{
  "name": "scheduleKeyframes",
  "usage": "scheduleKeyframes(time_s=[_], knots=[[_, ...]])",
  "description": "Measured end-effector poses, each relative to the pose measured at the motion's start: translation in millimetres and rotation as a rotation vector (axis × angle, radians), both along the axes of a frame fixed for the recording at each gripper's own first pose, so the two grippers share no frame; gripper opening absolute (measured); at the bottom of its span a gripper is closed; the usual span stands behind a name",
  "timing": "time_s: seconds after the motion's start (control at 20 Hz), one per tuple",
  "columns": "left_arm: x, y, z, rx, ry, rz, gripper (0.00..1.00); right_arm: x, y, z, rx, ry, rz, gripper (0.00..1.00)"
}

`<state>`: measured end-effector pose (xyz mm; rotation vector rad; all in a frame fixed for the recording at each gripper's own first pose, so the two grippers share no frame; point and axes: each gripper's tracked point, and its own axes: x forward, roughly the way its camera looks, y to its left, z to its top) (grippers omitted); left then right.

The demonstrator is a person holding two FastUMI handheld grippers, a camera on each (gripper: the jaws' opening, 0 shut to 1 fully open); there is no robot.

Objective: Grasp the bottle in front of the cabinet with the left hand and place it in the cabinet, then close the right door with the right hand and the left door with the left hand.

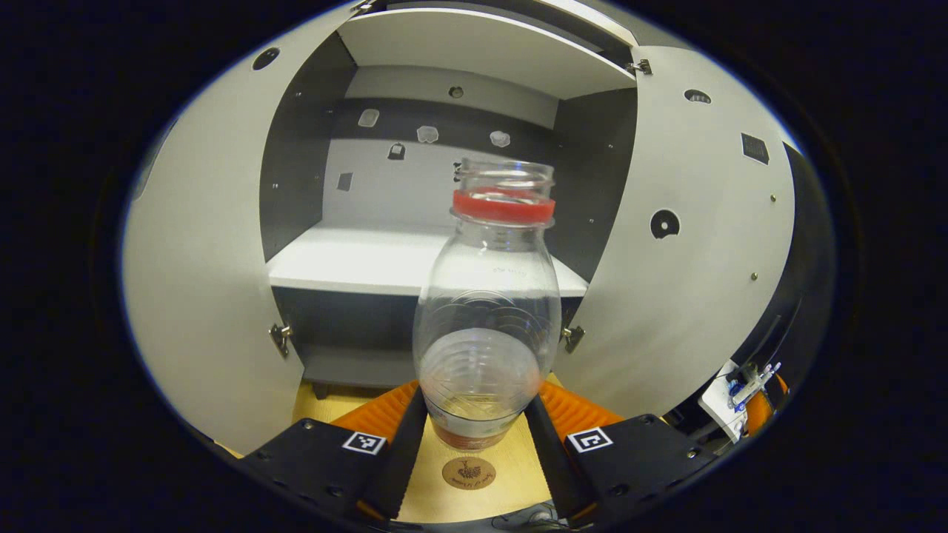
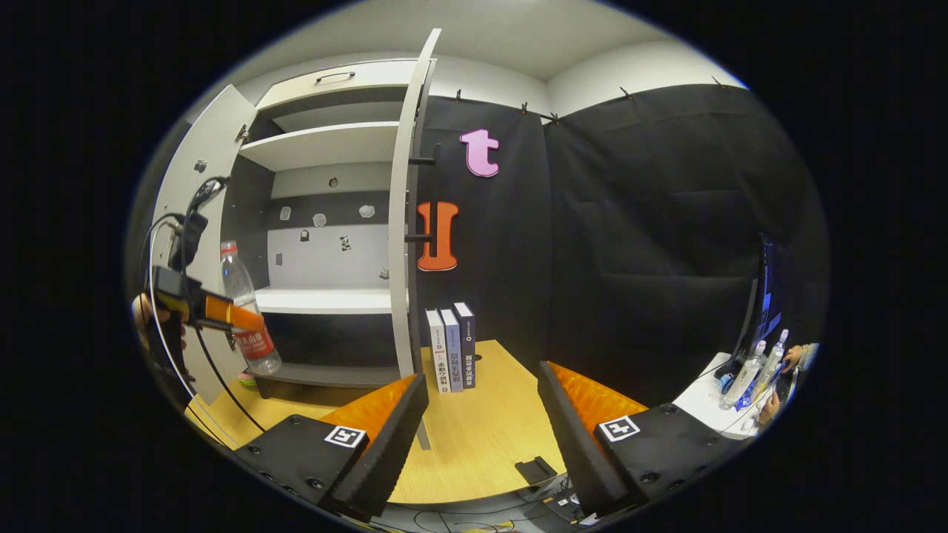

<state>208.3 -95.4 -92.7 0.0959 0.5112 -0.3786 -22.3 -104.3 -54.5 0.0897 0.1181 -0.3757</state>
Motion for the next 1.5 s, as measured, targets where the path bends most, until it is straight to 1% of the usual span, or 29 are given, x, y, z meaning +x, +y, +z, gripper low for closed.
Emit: scheduleKeyframes(time_s=[0.2,0.45,0.6,0.75,0.95,1.05,1.15,1.35,1.5], knots=[[34,-15,30,0.0,-0.037,-0.018,0.75,-6,-9,-2,-0.004,-0.001,-0.022,0.98],[79,-26,47,0.011,-0.052,-0.02,0.75,-17,-30,0,-0.002,-0.008,-0.079,0.98],[108,-38,61,0.031,-0.081,-0.028,0.75,-22,-42,-4,0.007,0.001,-0.111,0.98],[140,-45,68,0.054,-0.098,-0.018,0.74,-29,-53,-4,0.011,0.0,-0.144,0.98],[179,-47,63,0.089,-0.091,0.014,0.75,-39,-68,-9,0.021,0.006,-0.184,0.98],[192,-48,59,0.103,-0.083,0.026,0.75,-43,-73,-10,0.023,0.011,-0.196,0.98],[198,-50,53,0.113,-0.071,0.033,0.75,-45,-77,-11,0.023,0.014,-0.205,0.98],[207,-56,38,0.095,-0.031,0.036,0.74,-55,-87,-13,0.017,0.016,-0.227,0.98],[208,-57,25,0.097,0.017,0.04,0.75,-61,-89,-15,0.027,0.018,-0.233,0.98]])
